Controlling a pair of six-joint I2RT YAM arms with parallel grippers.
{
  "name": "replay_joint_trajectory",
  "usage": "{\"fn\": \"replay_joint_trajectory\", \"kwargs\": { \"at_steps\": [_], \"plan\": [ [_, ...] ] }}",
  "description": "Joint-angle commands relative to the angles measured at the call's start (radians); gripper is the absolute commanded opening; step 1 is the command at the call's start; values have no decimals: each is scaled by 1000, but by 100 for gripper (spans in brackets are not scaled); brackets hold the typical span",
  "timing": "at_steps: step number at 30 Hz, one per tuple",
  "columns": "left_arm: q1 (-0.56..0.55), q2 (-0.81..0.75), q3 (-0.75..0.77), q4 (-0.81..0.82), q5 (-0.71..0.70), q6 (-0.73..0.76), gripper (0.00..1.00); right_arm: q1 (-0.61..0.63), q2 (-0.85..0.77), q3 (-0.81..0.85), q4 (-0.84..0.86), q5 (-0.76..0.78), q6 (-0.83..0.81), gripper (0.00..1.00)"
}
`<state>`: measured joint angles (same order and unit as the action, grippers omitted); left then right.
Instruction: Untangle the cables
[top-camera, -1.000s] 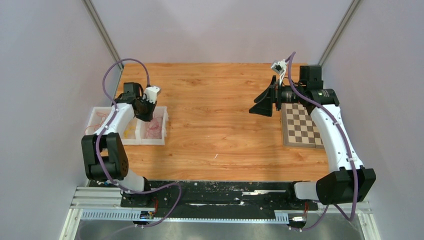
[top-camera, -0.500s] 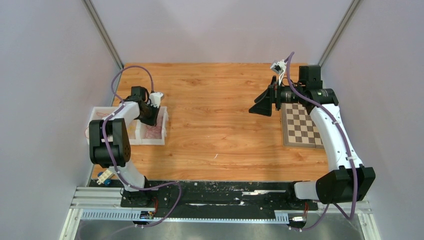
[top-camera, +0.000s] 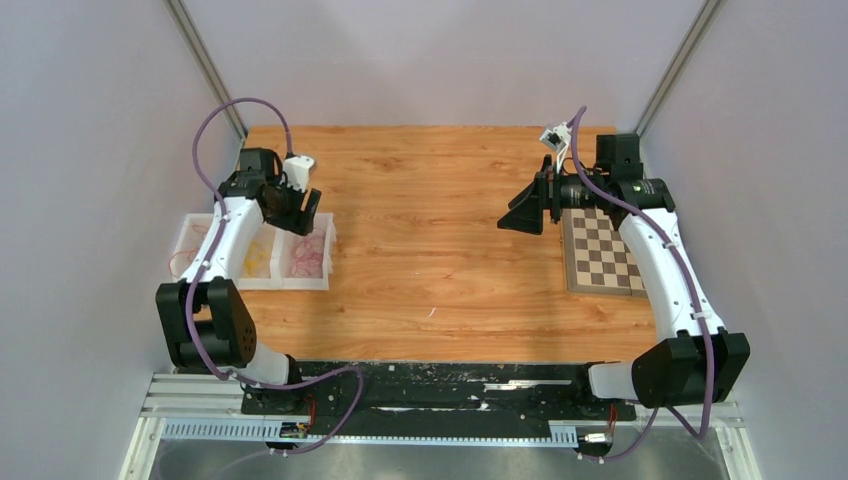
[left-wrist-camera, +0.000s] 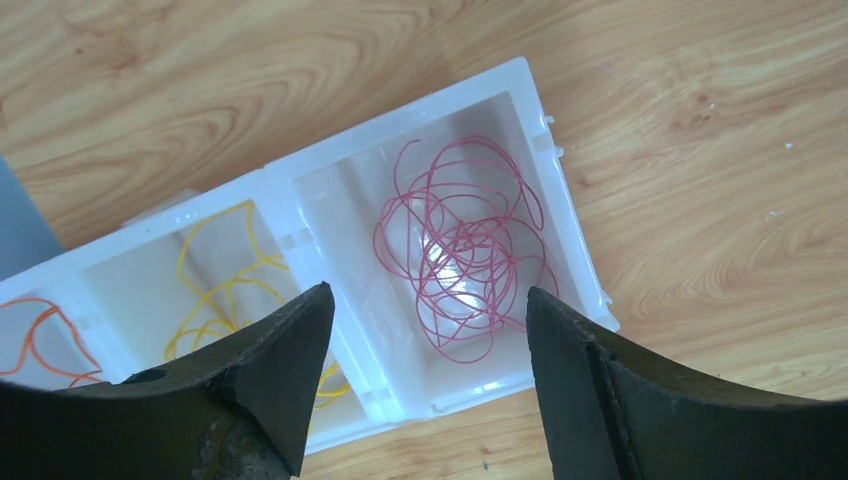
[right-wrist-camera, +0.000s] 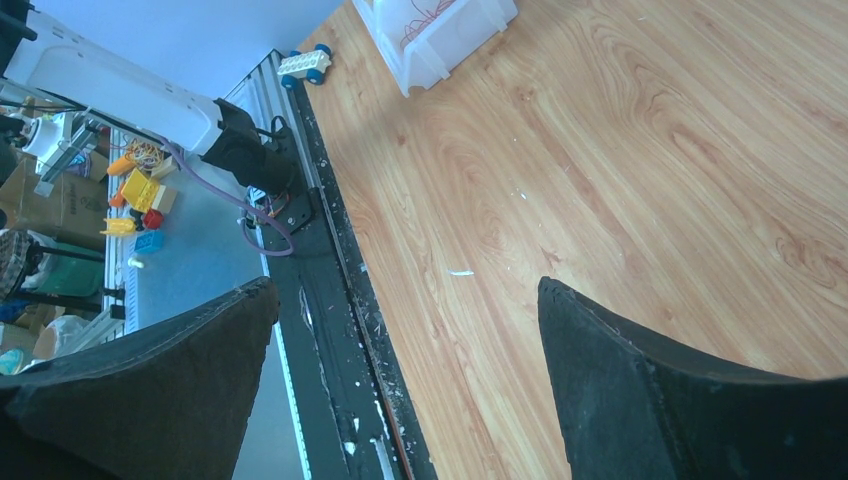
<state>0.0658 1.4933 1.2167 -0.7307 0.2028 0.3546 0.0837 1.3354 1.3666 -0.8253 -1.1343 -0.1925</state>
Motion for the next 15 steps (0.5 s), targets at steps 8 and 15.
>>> {"fn": "replay_joint_trajectory", "kwargs": {
  "at_steps": [8,15],
  "plan": [
    [-4,-108,257,-203,83,-35,100,1,-47,1,-17,52,-33,100],
    [-14,-80,484,-329,234,-243,100,1,-83,-64,-32,197,-66,100]
  ]
}}
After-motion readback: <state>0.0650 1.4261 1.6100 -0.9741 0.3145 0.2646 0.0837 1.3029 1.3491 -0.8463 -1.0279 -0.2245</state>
